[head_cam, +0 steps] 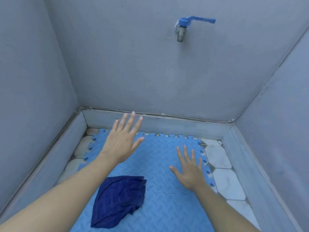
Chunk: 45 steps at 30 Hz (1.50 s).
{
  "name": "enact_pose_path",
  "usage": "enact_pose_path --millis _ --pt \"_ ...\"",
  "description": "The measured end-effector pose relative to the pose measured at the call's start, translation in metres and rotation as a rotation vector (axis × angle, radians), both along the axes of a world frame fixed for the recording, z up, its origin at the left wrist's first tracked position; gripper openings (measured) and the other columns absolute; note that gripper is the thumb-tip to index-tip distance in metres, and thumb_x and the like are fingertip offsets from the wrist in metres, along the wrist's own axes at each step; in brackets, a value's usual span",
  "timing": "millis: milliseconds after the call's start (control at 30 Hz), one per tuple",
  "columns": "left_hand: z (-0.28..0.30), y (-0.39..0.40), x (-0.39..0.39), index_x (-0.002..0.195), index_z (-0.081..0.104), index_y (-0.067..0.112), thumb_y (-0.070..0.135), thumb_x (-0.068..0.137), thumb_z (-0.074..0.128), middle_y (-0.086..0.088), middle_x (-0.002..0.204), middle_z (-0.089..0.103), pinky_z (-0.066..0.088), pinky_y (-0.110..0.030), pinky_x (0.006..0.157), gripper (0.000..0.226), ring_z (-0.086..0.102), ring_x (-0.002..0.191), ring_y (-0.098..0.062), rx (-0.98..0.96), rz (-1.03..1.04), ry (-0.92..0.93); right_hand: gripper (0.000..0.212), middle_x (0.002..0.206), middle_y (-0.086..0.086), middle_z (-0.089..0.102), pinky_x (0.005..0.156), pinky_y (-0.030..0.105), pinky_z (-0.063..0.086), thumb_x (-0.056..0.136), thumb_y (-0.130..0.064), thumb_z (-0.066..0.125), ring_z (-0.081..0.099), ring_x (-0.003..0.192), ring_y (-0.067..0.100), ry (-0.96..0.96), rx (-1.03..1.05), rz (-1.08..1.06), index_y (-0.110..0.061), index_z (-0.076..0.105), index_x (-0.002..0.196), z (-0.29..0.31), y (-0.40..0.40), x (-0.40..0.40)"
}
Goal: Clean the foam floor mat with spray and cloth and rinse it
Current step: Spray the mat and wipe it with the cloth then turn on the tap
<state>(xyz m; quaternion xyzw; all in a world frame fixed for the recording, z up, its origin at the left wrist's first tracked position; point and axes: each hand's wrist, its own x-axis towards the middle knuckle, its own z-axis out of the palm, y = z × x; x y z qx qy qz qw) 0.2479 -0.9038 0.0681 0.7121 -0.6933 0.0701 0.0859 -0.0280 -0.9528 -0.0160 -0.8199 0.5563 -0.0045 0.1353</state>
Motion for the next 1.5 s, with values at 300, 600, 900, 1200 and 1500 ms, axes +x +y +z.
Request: enact_pose_path --millis 300,600,900,1200,1500 --pt "-0.196 0.126 -0.021 0.149 0.029 0.025 0.069 0.089 0.034 0.000 0.156 0.025 0.019 -0.047 0.109 0.075 0.020 0.144 -0.022 0.323 -0.191 0.051 0.069 0.163 -0.009 0.002 0.116 0.057 -0.012 0.092 -0.070 0.008 -0.004 0.151 0.012 0.047 -0.084 -0.078 -0.041 0.010 0.155 -0.111 0.033 -0.032" --pt "-0.200 -0.048 -0.119 0.150 0.014 0.034 0.054 0.096 0.020 0.004 0.160 0.008 0.000 -0.052 0.116 0.058 0.002 0.147 -0.028 0.312 -0.295 0.112 0.066 0.163 0.001 0.020 0.117 0.061 0.001 0.094 -0.054 0.022 0.014 0.151 0.017 0.031 -0.153 -0.208 -0.026 0.027 0.154 -0.123 0.025 -0.033" --pt "-0.205 -0.088 0.052 0.151 0.015 0.030 0.046 0.100 0.022 0.003 0.160 0.007 0.006 -0.046 0.117 0.054 0.007 0.147 -0.020 0.191 0.266 0.269 0.064 0.163 0.000 0.018 0.119 0.056 -0.001 0.097 -0.054 0.022 0.010 0.151 0.015 0.013 -0.162 -0.186 -0.026 0.027 0.154 -0.121 0.028 -0.035" --pt "-0.196 -0.101 -0.056 0.151 0.011 0.026 0.052 0.095 0.005 0.008 0.161 0.001 -0.004 -0.041 0.118 0.063 -0.008 0.147 -0.026 0.266 0.017 0.214 0.062 0.160 0.008 0.028 0.116 0.063 0.010 0.096 -0.048 0.030 0.022 0.149 0.023 0.047 -0.196 -0.185 -0.019 0.036 0.151 -0.121 0.027 -0.033" --pt "-0.194 -0.176 -0.157 0.150 0.008 0.035 0.044 0.101 0.020 0.005 0.161 0.000 -0.005 -0.037 0.118 0.051 -0.003 0.147 -0.017 0.342 -0.378 0.172 0.063 0.162 0.001 0.025 0.118 0.054 0.001 0.094 -0.049 0.031 0.013 0.150 0.015 -0.001 -0.167 -0.178 -0.025 0.032 0.153 -0.120 0.023 -0.038"
